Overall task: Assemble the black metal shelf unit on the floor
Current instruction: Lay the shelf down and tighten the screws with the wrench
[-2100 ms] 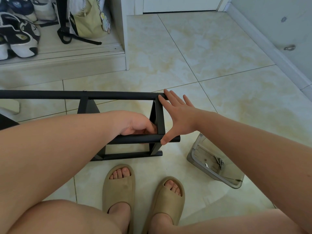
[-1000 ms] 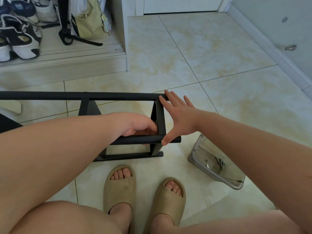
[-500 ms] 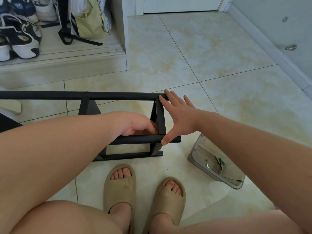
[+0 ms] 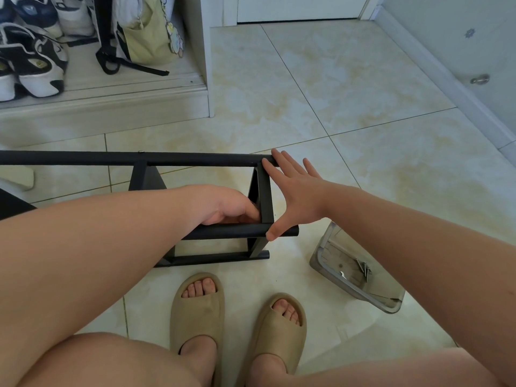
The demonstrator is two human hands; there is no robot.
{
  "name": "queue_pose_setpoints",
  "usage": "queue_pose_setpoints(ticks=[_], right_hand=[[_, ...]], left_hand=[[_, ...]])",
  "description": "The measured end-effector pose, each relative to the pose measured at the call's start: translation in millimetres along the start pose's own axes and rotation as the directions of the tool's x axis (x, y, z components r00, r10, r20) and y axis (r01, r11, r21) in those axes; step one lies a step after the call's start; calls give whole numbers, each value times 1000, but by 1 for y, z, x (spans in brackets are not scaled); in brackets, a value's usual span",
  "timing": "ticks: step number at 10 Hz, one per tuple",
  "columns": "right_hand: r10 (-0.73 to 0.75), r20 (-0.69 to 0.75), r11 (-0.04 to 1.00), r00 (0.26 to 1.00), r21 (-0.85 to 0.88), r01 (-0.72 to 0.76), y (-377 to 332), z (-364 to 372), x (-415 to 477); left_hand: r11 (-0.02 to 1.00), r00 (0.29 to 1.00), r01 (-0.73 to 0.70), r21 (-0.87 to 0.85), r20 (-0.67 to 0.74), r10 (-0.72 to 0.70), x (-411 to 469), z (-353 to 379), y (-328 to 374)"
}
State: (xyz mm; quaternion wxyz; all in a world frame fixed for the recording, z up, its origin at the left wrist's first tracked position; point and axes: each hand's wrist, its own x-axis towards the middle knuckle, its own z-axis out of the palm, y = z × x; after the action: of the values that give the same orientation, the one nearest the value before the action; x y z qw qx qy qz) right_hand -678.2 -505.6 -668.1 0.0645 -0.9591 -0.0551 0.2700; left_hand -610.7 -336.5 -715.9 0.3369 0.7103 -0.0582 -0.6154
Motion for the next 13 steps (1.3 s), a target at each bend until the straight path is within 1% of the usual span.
queue_pose_setpoints(ticks=[3, 4, 5, 6, 7, 8, 10, 11, 12, 13], right_hand=[[3, -1, 1000, 1000, -3, -3, 1, 0, 1], [0, -5, 1000, 1000, -2, 0, 0, 1, 1], [-2, -5, 1000, 1000, 0, 2, 0, 1, 0], [0, -7, 1000, 1000, 0, 0, 0, 1, 0], [-4, -5, 1000, 1000, -1, 4, 0, 1, 0], [-3, -6, 1000, 1000, 1, 3, 0, 1, 0], [-4, -7, 1000, 1000, 1, 4, -1, 0, 0], [-3, -7, 1000, 1000, -1, 3, -1, 0, -1], [-5, -6, 1000, 1000, 1, 5, -1, -1, -1], [-6, -4, 1000, 1000, 0, 6, -1, -1, -2]], left_hand=[[993, 997, -78, -86, 18, 80, 2, 0, -2], [997, 999, -38, -68, 36, 41, 0, 0, -2], [1000, 999, 29, -10, 45, -29, -3, 2, 0], [999, 999, 23, 23, -29, -23, -2, 2, 1], [1000, 999, -17, 16, -40, 17, 0, 1, 0], [999, 999, -41, -20, -22, 41, 0, 1, -1], [993, 996, -84, -79, 17, 86, 3, 0, -3], [991, 996, -89, -96, 5, 90, 3, 0, -3], [999, 1000, -26, -36, -13, 26, 0, 2, -2], [1000, 1000, -14, -13, -23, 14, 1, 2, -1]])
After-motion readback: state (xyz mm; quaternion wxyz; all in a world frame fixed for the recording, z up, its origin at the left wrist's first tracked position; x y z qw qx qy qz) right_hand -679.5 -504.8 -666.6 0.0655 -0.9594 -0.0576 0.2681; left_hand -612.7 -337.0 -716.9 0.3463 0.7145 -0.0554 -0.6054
